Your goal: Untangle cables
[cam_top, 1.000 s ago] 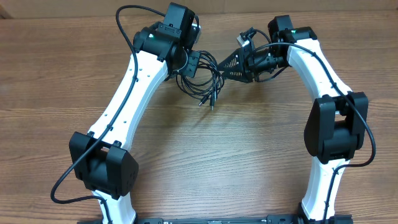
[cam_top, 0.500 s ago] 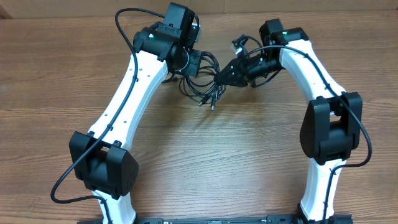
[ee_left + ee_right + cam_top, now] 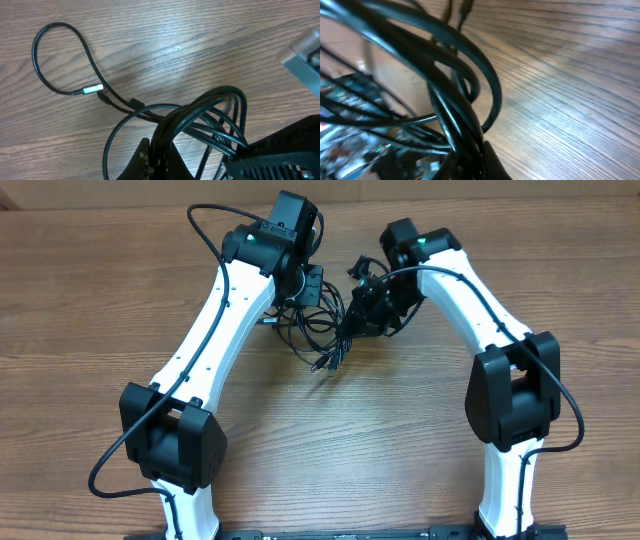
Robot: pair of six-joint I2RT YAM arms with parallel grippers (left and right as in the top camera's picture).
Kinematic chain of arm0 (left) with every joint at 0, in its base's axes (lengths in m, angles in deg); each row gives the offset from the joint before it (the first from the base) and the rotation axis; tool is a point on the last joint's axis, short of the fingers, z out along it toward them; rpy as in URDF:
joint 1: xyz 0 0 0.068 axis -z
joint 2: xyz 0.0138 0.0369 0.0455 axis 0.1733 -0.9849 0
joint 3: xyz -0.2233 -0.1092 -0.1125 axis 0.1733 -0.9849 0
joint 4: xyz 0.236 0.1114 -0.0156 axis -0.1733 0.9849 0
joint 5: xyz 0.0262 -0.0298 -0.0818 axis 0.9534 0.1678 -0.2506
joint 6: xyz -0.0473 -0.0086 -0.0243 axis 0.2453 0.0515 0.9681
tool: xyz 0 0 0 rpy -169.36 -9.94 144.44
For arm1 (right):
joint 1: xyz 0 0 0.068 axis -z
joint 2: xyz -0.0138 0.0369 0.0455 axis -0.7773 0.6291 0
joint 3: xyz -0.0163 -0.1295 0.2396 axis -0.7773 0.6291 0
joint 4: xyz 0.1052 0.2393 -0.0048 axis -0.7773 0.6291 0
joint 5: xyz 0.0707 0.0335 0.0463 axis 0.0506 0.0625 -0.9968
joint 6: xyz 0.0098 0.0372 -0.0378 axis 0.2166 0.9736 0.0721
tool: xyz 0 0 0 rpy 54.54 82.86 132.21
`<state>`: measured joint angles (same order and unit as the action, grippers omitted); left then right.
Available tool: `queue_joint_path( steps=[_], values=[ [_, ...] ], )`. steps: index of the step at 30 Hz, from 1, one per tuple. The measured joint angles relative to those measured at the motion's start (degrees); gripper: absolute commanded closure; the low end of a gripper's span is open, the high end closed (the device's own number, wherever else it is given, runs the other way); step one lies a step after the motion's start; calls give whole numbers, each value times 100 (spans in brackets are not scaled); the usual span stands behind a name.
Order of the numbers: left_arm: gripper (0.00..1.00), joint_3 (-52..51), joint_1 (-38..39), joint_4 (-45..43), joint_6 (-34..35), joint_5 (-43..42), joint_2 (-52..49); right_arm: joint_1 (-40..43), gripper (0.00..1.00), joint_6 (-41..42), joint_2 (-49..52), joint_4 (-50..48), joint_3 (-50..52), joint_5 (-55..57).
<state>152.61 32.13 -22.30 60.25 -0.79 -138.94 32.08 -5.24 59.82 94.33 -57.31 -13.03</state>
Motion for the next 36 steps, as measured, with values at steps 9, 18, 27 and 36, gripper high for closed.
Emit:
queue_joint_path(
  steps=[9,18,27,36],
  values=[
    [96,2,-116,44,153,372,-4,-181,81,693,-42,162,20,1386],
    [96,2,-201,133,232,487,-4,-177,80,916,-42,-155,234,1655],
    [96,-28,-201,238,31,343,-4,90,80,680,-42,-275,238,391],
    [96,-702,-201,-422,61,-365,-4,833,80,1300,-42,-387,232,-1364]
  ],
)
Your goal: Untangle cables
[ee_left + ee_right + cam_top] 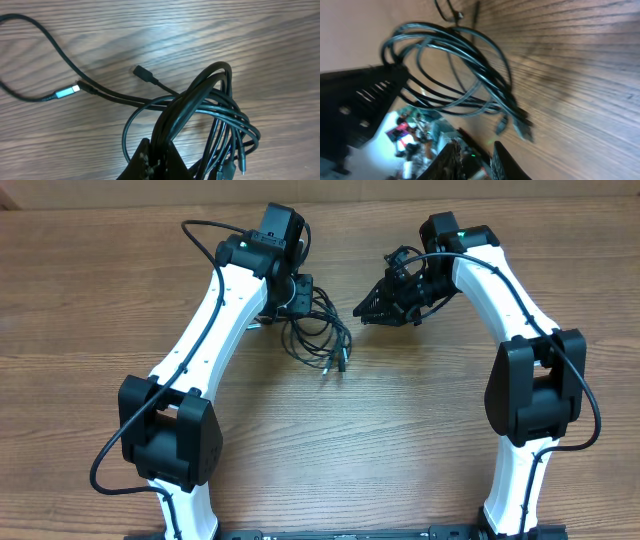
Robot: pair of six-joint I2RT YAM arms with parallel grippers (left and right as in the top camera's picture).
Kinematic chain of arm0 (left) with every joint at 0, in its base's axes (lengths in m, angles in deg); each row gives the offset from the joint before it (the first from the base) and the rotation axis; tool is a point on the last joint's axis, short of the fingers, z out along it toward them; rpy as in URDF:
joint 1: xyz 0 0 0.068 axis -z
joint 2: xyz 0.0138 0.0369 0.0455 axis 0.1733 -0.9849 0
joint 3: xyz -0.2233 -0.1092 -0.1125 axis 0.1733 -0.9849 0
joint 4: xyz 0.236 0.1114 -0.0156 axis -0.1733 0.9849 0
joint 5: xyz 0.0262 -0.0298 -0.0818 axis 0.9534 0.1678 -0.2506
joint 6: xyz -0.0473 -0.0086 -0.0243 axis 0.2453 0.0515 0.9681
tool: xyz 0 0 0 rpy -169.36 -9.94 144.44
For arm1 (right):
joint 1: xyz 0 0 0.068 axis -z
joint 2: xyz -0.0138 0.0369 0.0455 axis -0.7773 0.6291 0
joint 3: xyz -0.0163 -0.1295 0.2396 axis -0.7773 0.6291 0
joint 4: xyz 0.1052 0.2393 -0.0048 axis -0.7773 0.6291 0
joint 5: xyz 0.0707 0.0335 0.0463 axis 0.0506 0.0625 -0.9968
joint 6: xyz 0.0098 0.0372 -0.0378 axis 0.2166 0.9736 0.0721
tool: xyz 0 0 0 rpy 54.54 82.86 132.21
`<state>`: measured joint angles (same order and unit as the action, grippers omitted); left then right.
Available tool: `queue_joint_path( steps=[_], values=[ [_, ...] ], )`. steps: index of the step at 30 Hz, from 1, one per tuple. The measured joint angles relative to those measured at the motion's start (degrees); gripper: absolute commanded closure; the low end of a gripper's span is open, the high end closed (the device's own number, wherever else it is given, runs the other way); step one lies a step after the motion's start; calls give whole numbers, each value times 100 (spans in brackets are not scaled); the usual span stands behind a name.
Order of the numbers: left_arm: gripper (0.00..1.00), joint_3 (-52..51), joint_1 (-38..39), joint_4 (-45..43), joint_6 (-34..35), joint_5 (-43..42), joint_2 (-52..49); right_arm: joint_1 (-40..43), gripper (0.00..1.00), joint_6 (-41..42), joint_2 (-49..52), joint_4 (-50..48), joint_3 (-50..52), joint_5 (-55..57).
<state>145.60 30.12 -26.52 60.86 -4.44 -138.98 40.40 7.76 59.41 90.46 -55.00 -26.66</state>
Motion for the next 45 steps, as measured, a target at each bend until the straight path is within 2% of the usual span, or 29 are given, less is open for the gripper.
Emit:
queue_joint_path(
  steps=[2,4,10,14,24,38,45],
  values=[
    [96,-44,13,-61,44,-162,0,-76,71,433,0,-92,0,13],
    [96,-52,20,-76,144,-278,0,-234,63,1285,0,-280,-2,299],
    [96,-61,133,-70,435,-378,0,-658,62,3040,0,-710,-4,1141],
    [96,-61,166,-31,566,-433,0,-828,63,3781,0,-960,-4,1390],
    [96,-61,164,57,839,-673,0,-944,64,4784,0,-1008,-4,2221],
    [96,-63,164,37,1357,-1123,0,-1130,63,5497,0,-1049,-4,2933],
    [96,-72,164,11,1373,-1178,0,-1287,71,5630,0,-1054,-4,3340]
  ],
)
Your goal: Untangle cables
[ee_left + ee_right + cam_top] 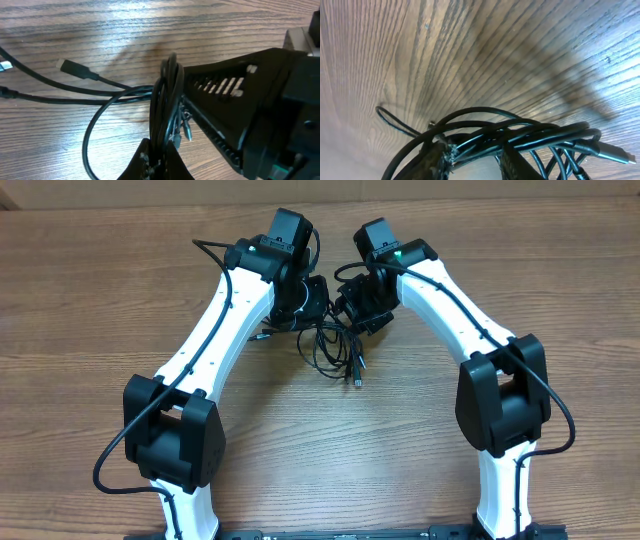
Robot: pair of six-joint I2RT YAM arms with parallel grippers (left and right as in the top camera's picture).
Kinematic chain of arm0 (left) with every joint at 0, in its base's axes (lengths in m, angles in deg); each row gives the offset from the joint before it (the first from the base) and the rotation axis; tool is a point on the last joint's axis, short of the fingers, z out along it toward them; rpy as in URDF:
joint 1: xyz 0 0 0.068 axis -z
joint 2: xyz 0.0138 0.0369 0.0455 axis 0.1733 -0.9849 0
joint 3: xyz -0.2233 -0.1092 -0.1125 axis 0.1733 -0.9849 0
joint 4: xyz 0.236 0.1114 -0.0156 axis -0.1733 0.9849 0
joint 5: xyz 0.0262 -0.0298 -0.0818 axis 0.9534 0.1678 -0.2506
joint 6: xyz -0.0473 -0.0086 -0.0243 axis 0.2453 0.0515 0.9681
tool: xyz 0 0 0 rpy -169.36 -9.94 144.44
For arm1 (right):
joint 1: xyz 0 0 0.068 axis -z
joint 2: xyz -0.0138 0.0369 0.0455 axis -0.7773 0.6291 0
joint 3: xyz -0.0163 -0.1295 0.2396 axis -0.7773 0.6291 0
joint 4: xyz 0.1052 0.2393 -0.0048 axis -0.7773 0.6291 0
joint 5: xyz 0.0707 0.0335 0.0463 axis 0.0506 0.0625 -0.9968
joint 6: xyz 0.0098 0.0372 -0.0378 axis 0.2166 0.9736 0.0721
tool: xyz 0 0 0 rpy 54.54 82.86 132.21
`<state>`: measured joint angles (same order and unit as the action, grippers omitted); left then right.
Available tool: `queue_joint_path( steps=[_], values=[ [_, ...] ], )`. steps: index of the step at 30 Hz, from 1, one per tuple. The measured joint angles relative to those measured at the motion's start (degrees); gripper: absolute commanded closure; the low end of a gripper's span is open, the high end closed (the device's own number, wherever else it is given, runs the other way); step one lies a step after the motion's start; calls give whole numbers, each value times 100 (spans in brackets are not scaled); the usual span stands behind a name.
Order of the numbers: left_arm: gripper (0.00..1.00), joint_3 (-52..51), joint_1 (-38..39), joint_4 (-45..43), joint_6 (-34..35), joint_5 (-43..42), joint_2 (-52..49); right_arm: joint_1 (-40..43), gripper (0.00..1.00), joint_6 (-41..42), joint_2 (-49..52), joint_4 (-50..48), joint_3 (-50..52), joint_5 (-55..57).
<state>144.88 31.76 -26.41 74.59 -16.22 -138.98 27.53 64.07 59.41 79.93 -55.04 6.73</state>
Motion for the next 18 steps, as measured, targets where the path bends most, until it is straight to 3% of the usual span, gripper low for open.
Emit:
queue_joint_path(
  steps=[18],
  values=[
    [96,0,0,-63,0,190,0,-57,63,223,0,470,-4,52]
  ],
)
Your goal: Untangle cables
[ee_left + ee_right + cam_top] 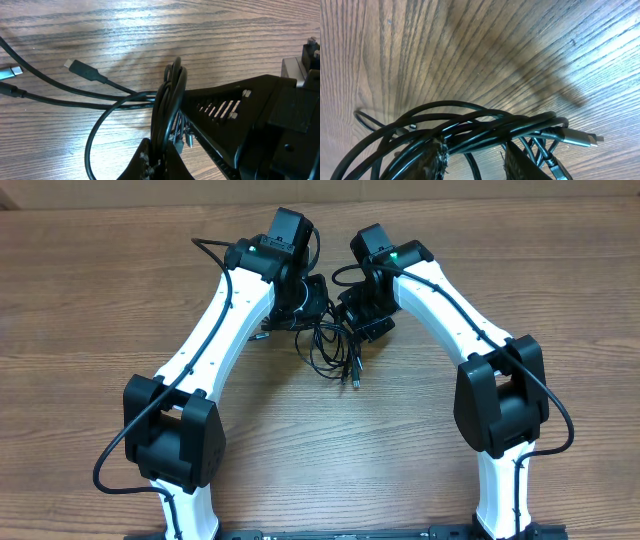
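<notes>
A tangle of black cables (335,348) hangs between the two grippers at the far middle of the table, its plugs (355,378) trailing toward me. My left gripper (312,300) is shut on a bunch of loops (167,95), pinched between its fingertips (161,157). My right gripper (356,316) is pressed up against the same tangle from the right. Its fingers (438,156) stand wide apart, with several strands (485,122) running across the gap. A silver-tipped plug (580,136) sticks out to the right. The right gripper's black body (250,115) fills the left wrist view's right side.
Two loose cable ends lie flat on the wooden table (120,300) to the left of the tangle: a black plug (82,69) and a silver-tipped one (10,73). Both white arms arch in from the near edge.
Hardly anything changed. My right gripper has shifted slightly against the tangle, fingers still apart around the strands. My left gripper keeps its hold on the loops.
At first both grippers sat close together in the tangle, the right shut on strands. Then the right gripper was off to the right with nothing in it, the tangle hanging from the left. After that it was back at the tangle, fingers apart around strands, as now.
</notes>
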Robot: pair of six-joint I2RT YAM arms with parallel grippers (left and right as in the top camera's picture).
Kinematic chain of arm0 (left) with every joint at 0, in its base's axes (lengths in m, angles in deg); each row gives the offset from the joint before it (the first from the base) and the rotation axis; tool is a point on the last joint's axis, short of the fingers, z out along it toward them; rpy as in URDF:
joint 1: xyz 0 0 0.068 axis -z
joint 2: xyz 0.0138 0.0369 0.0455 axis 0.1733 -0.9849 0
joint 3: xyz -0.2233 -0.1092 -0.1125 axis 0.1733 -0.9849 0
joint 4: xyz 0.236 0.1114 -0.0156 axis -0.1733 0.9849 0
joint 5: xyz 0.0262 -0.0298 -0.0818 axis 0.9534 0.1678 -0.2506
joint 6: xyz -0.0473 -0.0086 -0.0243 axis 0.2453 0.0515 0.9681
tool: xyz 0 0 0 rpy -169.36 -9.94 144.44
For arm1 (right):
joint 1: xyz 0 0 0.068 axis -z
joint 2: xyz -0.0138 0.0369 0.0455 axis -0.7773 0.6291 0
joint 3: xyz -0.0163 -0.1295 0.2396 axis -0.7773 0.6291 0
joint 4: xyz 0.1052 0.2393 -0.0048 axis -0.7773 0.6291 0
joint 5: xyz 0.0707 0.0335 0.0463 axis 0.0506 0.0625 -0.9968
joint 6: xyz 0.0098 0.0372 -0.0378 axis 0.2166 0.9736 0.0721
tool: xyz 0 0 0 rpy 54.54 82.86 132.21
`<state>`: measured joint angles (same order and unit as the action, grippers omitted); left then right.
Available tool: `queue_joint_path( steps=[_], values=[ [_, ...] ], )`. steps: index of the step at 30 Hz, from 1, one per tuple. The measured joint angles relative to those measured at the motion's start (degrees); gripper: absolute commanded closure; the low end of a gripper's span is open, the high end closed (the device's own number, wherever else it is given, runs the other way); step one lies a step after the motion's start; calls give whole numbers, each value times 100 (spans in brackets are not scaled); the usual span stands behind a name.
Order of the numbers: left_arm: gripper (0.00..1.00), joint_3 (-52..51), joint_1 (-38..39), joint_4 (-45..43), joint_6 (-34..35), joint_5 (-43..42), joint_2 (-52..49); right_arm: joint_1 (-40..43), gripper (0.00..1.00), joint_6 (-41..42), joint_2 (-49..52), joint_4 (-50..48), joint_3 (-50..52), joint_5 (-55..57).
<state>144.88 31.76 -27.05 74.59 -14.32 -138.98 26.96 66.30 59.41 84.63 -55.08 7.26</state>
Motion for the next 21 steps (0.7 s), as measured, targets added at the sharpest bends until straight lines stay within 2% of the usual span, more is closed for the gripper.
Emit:
queue_joint_path(
  steps=[12,21],
  values=[
    [96,0,0,-120,0,-249,0,0,62,579,0,-61,0,33],
    [96,0,0,-173,0,-702,0,-9,71,901,0,-160,0,396]
  ],
)
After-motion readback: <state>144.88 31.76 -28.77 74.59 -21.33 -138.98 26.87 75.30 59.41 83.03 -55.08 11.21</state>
